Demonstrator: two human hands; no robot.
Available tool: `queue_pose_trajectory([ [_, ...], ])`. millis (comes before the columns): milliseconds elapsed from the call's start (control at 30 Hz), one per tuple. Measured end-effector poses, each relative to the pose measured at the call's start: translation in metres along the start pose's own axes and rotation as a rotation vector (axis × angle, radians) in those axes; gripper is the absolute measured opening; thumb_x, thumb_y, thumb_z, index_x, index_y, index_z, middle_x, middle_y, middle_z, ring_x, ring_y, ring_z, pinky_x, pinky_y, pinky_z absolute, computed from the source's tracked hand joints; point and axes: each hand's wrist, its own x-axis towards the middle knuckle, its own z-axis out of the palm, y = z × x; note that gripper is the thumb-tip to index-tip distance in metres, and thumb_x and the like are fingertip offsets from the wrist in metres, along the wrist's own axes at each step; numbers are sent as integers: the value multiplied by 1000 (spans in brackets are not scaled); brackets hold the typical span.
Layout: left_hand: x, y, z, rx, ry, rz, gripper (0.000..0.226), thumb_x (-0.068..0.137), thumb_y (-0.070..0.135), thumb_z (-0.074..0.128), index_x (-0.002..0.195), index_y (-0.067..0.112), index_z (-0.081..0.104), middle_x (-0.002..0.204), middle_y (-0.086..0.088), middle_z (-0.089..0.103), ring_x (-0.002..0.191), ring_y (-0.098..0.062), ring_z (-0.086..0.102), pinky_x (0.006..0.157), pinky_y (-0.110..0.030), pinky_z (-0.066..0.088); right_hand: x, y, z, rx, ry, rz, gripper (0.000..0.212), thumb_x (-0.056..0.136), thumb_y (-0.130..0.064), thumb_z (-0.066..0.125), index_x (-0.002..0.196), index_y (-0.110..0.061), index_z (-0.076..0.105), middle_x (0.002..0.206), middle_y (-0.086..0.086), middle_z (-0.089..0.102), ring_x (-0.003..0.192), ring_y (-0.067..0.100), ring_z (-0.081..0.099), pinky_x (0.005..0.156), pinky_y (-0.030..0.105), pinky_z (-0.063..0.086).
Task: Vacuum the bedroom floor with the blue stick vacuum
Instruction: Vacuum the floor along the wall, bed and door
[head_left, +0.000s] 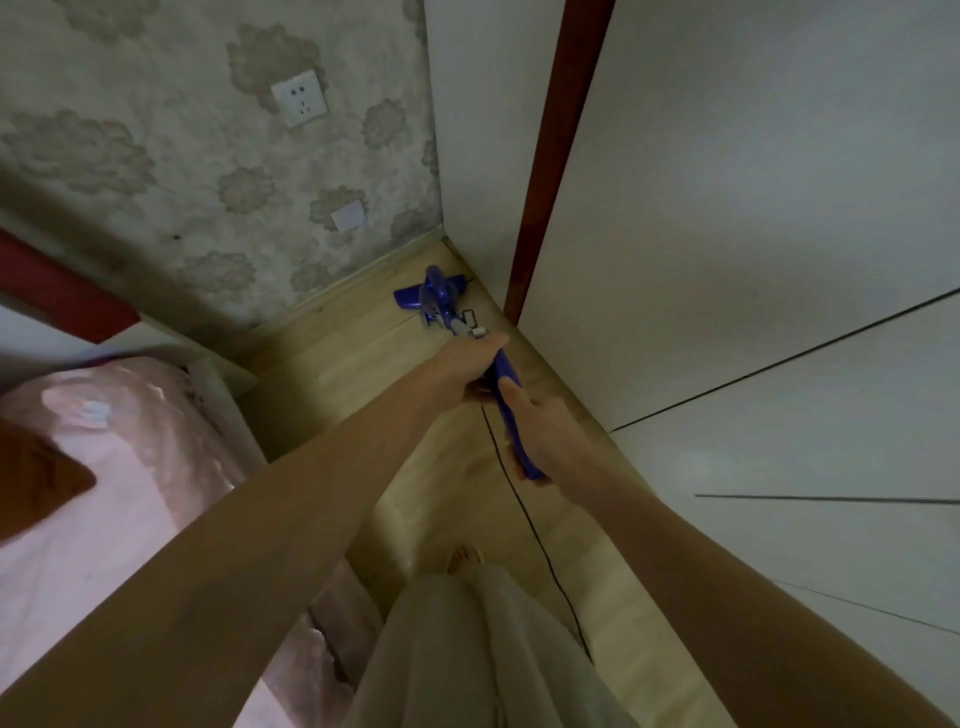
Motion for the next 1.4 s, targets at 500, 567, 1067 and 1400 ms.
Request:
queue_pose_trajectory([
  [500,18,31,-10,-112,49,23,25,97,28,52,108,6,53,79,-9,64,65,-18,63,54,-29,55,27,-36,0,-48,17,-29,58,95,-64,36,98,-10,55,70,4,58,48,12,53,46,22,42],
  [567,19,24,-10,-102,45,7,28,97,28,52,114,6,53,83,-10,65,66,-19,65,49,-28,54,26,-29,2,-78,7,-24,57,95,-64,35,99,-10,55,71,3,57,49,11,52,43,21,40],
  [1067,-73,-52,52,-201,-49,27,12,95,19,51,91,9,54,77,-8,64,72,-21,63,68,-35,53,-88,37,-41,-174,15,-23,50,98,-59,35,79,-15,50,59,-1,53,37,7,48,40,17,37],
  [1400,-163,-145,134,-74,-111,59,17,94,23,55,88,7,57,78,-7,65,66,-16,64,60,-30,54,-194,150,-76,-150,97,-100,49,100,-50,37,74,-12,53,57,0,52,41,9,47,44,21,39],
])
